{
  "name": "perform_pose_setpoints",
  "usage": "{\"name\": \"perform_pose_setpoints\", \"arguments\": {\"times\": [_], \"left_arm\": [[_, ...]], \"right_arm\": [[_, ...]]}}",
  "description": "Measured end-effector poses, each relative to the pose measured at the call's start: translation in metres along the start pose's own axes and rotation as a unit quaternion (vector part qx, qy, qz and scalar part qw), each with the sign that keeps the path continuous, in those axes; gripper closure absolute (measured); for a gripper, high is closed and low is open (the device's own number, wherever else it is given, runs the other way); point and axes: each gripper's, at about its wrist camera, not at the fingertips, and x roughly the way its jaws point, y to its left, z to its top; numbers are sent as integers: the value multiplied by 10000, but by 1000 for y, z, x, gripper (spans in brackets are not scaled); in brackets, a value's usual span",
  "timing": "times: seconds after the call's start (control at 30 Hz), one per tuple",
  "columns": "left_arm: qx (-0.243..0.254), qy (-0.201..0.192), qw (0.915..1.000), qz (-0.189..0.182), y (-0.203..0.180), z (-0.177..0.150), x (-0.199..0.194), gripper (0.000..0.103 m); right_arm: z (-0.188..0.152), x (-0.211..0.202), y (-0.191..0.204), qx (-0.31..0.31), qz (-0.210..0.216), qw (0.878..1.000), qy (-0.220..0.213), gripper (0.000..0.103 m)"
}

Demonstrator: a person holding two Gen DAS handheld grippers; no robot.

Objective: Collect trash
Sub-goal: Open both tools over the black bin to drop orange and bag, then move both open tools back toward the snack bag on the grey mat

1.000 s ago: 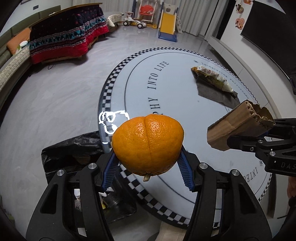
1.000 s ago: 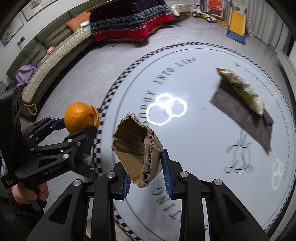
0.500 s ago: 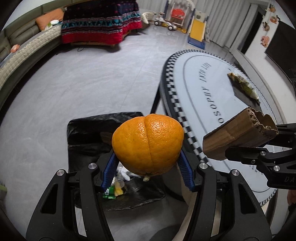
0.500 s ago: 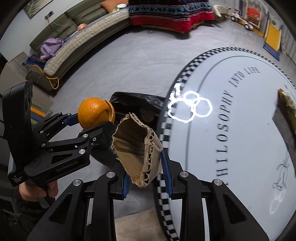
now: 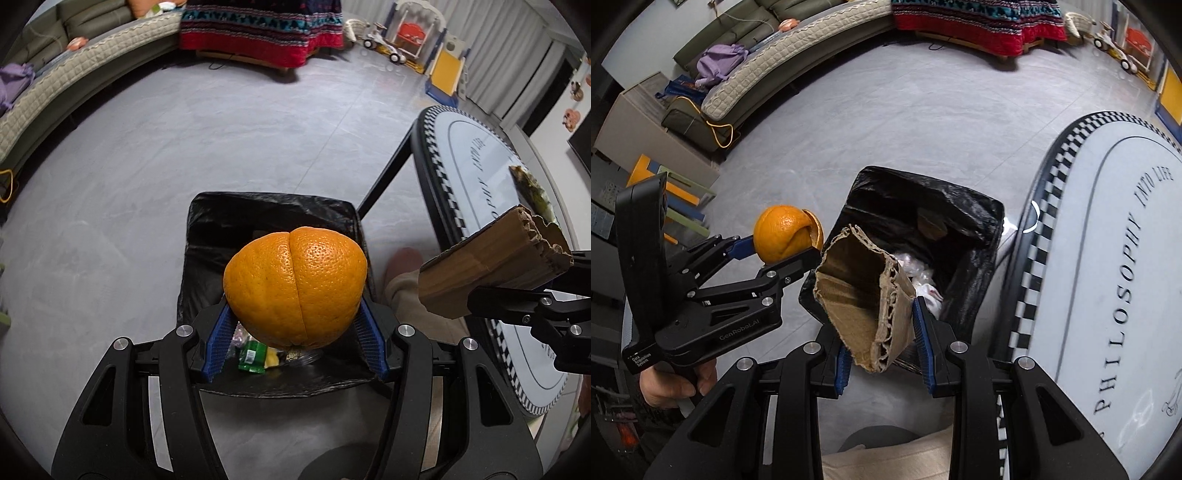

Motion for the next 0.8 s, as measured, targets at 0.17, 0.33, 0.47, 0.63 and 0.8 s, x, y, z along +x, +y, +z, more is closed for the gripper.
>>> {"name": "perform_pose_setpoints", "arguments": {"times": [0.17,0.33,0.47,0.63,0.8], "left_arm": [[-245,-204,9978,574,17,-2,-4,6],[-591,-198,9971,433,41,-3,-7,6],[-616,-157,9974,342,36,-2,-3,6],[-462,-103,9985,278,15,-1,-2,6],[-126,-58,9998,167,-19,4,0,6]], "right_arm": [[11,15,5,174,-285,9994,-84,30],[5,14,0,206,-233,9994,-118,30],[-1,9,-7,217,-218,9994,-135,30],[-11,-5,-21,228,-249,9992,-209,30],[-23,-24,-45,331,-291,9985,-331,30]]}}
